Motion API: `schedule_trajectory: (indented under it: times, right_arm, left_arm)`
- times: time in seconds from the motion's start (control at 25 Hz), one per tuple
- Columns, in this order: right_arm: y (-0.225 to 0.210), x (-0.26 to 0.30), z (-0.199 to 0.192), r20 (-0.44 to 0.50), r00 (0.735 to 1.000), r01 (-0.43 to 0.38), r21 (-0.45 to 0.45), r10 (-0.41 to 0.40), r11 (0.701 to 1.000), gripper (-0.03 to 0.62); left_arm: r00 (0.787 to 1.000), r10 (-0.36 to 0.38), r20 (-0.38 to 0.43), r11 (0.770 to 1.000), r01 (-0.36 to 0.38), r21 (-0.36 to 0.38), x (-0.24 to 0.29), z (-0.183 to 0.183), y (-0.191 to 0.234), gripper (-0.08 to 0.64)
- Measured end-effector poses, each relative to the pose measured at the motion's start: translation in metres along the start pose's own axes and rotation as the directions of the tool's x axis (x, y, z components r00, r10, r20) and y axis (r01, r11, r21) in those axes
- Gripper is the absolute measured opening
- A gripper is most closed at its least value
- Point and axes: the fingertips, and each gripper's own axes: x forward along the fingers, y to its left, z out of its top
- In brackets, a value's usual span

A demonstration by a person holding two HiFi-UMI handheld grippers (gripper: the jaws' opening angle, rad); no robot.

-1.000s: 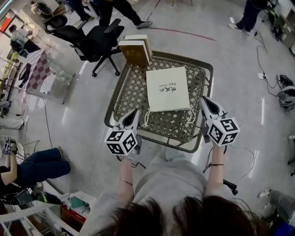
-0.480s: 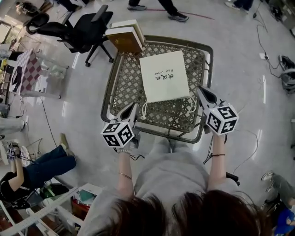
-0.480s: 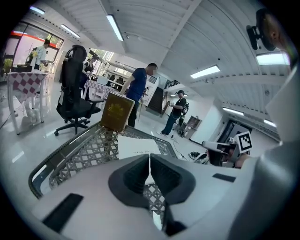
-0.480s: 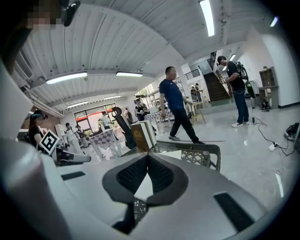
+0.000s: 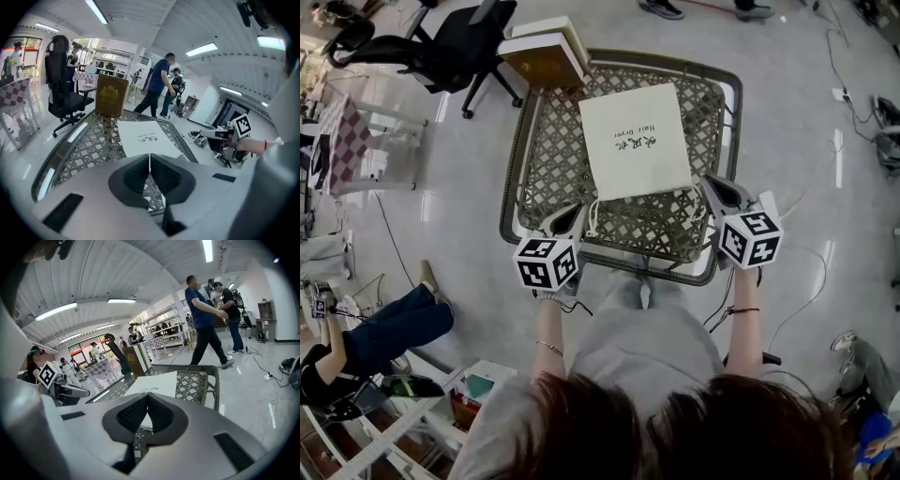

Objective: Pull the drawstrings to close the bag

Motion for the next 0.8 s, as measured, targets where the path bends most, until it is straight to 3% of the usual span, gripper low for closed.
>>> schedule_trajectory:
  times: [0.28,0.64,0.72,0.8]
  right_arm:
    - [-0.009,0.019,-0.034,-0.113,0.993,0.024,-0.009,-0.025,1.000,0.022]
    - [-0.026,0.038,-0.078,-0.279,0.958,0.045,-0.060,-0.060,0.997,0.027]
    - [-0.028,0.042,-0.086,-0.309,0.949,0.044,-0.066,-0.062,0.997,0.096]
    - [-0.031,0.045,-0.092,-0.330,0.942,0.044,-0.074,-0.066,0.996,0.118]
  left_arm:
    - [0.996,0.021,-0.082,0.998,-0.016,0.053,0.022,-0.023,0.016,0.026]
    - [0.985,0.028,-0.170,0.995,-0.012,0.095,0.042,-0.048,0.030,0.028]
    - [0.983,0.041,-0.180,0.993,-0.021,0.116,0.045,-0.051,0.035,0.029]
    - [0.981,0.042,-0.189,0.993,-0.020,0.117,0.048,-0.054,0.038,0.059]
